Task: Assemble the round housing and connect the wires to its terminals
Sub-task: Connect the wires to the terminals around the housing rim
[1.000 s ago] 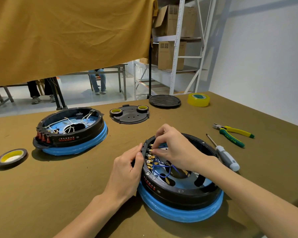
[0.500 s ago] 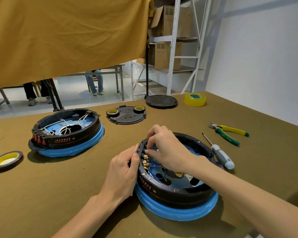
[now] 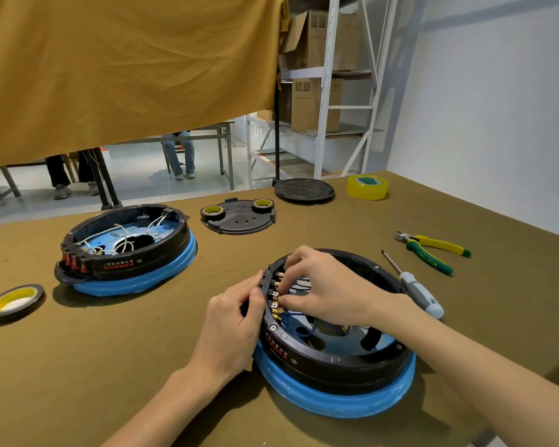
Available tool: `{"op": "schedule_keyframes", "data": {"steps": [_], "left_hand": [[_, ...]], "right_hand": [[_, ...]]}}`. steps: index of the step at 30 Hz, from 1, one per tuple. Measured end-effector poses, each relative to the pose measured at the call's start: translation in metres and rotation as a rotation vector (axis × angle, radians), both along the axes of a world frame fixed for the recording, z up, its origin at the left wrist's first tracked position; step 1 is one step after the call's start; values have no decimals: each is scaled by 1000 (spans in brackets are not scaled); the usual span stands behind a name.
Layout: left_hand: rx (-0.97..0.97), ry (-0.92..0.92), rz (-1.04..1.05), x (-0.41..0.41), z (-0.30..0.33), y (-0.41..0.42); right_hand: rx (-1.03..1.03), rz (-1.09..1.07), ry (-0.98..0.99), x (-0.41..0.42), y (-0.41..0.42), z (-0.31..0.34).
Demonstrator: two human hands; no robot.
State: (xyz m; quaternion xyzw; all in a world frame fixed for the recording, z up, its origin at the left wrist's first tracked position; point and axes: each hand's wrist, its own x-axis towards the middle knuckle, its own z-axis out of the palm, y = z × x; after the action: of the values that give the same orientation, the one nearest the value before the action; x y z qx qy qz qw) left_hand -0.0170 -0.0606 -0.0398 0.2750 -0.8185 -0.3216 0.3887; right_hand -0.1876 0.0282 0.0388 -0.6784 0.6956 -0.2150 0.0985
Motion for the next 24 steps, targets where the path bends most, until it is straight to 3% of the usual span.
{"op": "schedule_keyframes", "data": {"steps": [24], "left_hand": [[18, -13, 9, 0, 1, 1]], "right_hand": [[96, 103, 38, -15, -12, 20]]}}
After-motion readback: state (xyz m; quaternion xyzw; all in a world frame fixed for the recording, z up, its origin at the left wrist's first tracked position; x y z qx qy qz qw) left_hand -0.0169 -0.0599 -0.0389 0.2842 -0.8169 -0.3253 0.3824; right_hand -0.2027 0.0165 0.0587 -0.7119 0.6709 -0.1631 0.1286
